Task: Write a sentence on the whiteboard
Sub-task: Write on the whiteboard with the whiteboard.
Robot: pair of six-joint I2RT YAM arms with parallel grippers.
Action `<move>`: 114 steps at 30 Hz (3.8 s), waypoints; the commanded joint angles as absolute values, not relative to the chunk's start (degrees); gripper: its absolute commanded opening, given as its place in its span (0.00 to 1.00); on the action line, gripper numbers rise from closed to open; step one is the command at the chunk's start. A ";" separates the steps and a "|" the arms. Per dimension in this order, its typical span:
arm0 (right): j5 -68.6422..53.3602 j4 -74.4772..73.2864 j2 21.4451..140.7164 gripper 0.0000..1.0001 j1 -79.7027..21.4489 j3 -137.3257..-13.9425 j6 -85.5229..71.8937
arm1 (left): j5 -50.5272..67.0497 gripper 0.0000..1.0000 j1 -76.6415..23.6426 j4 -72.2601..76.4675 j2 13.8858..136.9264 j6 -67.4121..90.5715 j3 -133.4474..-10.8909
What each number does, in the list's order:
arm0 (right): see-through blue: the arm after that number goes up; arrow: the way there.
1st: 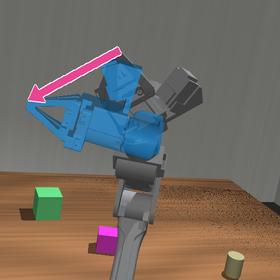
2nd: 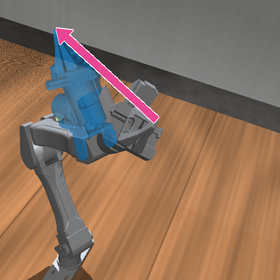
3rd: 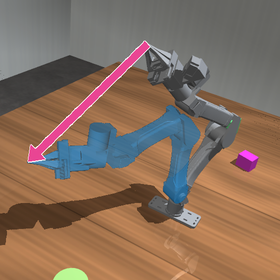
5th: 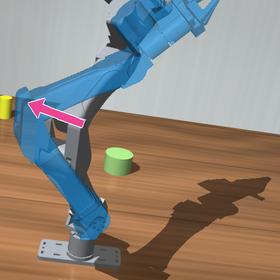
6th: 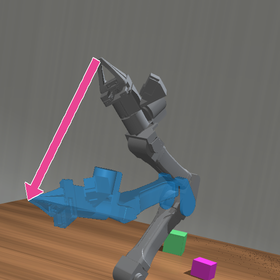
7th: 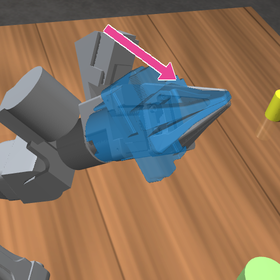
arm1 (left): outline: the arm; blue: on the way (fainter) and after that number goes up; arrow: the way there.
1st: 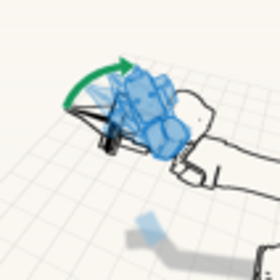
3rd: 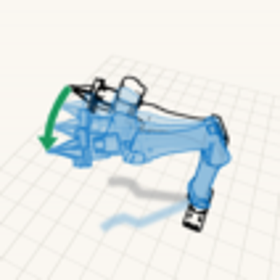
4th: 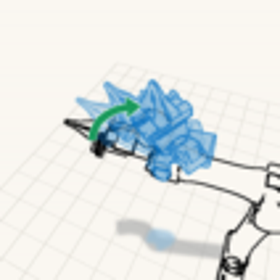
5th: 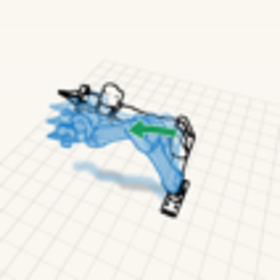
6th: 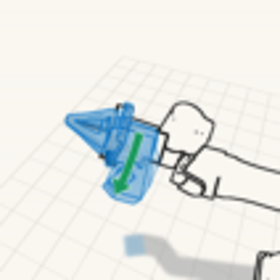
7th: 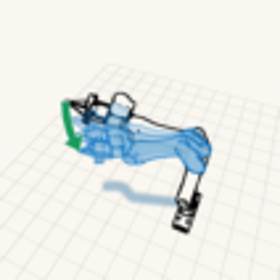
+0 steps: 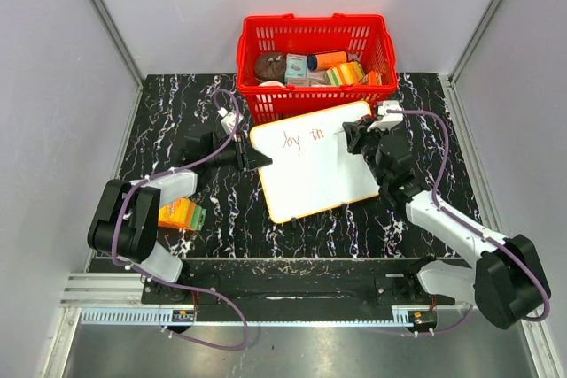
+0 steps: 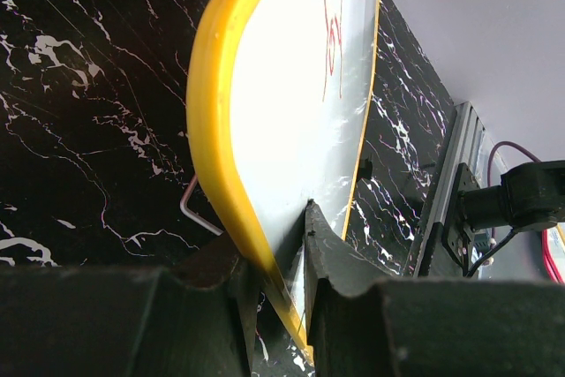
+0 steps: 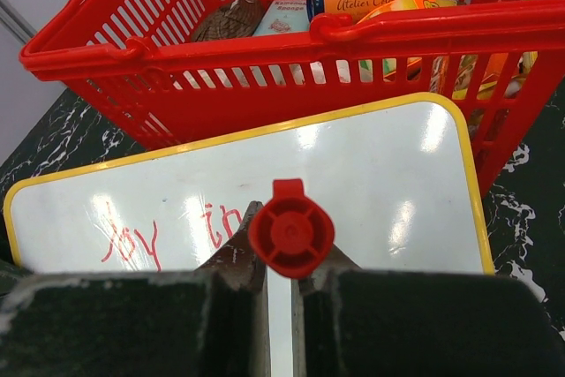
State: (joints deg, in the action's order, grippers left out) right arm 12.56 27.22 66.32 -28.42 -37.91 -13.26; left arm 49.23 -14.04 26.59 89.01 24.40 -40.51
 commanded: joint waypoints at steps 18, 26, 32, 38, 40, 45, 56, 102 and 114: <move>8.95 33.31 64.60 0.00 -37.08 -37.27 -11.96 | 41.04 0.00 -15.64 22.68 90.18 13.10 -40.34; 14.76 37.34 67.23 0.00 -46.74 -34.89 -11.43 | 41.05 0.00 -15.64 22.59 90.17 13.01 -40.34; 20.64 40.86 71.45 0.00 -54.74 -34.89 -8.35 | 41.05 0.00 -15.64 22.59 90.18 13.10 -40.34; 23.90 43.32 74.53 0.00 -57.65 -34.98 -7.38 | 41.05 0.00 -15.64 22.59 90.18 13.10 -40.34; 24.08 43.68 74.79 0.00 -57.74 -34.63 -7.65 | 41.05 0.00 -15.64 22.59 90.18 13.10 -40.43; 24.61 43.68 75.41 0.00 -57.83 -34.19 -7.65 | 41.22 0.00 -15.73 22.59 90.44 13.10 -40.52; 25.31 43.42 75.67 0.00 -57.83 -32.44 -8.35 | 41.13 0.00 -15.73 22.50 90.44 13.01 -40.52; 33.93 41.13 78.14 0.00 -57.39 -33.75 -7.91 | 41.04 0.00 -15.73 22.06 90.26 12.74 -40.52; 31.12 40.08 78.49 0.00 -56.87 -36.03 -8.53 | 41.22 0.00 -15.73 22.06 90.26 12.74 -40.60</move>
